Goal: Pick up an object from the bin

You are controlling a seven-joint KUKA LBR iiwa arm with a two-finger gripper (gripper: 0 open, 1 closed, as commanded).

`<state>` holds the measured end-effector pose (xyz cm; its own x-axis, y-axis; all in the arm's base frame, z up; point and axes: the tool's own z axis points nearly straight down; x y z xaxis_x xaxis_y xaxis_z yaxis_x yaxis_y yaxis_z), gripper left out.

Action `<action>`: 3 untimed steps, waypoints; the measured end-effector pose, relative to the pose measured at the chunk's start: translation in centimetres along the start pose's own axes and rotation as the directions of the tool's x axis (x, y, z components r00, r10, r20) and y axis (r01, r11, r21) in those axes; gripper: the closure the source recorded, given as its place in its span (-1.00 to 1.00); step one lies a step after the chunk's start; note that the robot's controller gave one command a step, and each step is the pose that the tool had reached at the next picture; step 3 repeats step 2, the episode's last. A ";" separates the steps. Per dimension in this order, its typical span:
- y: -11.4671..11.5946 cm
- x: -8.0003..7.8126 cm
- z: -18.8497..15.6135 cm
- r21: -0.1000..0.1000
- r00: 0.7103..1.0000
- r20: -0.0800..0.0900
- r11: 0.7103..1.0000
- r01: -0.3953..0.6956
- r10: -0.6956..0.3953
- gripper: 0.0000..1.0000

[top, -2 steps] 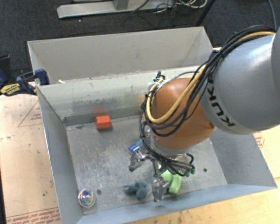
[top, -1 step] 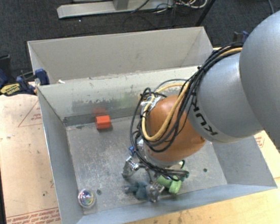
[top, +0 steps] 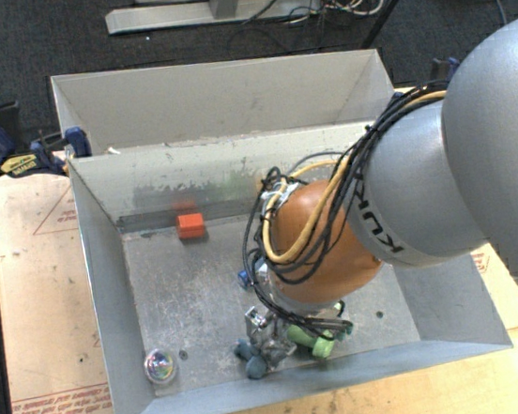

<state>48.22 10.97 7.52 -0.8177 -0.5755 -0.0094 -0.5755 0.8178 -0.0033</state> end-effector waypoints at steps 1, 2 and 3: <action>-0.1 -1.3 -6.0 -0.001 1.000 0.000 1.000 0.009 -0.009 1.00; 1.8 -1.7 -14.8 -0.001 0.999 0.002 0.999 0.052 -0.052 1.00; 1.8 -1.7 -14.8 -0.001 0.999 0.002 0.999 0.052 -0.052 1.00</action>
Offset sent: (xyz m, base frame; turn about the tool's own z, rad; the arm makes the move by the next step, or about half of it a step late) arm 0.0082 0.0054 0.0564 -0.0109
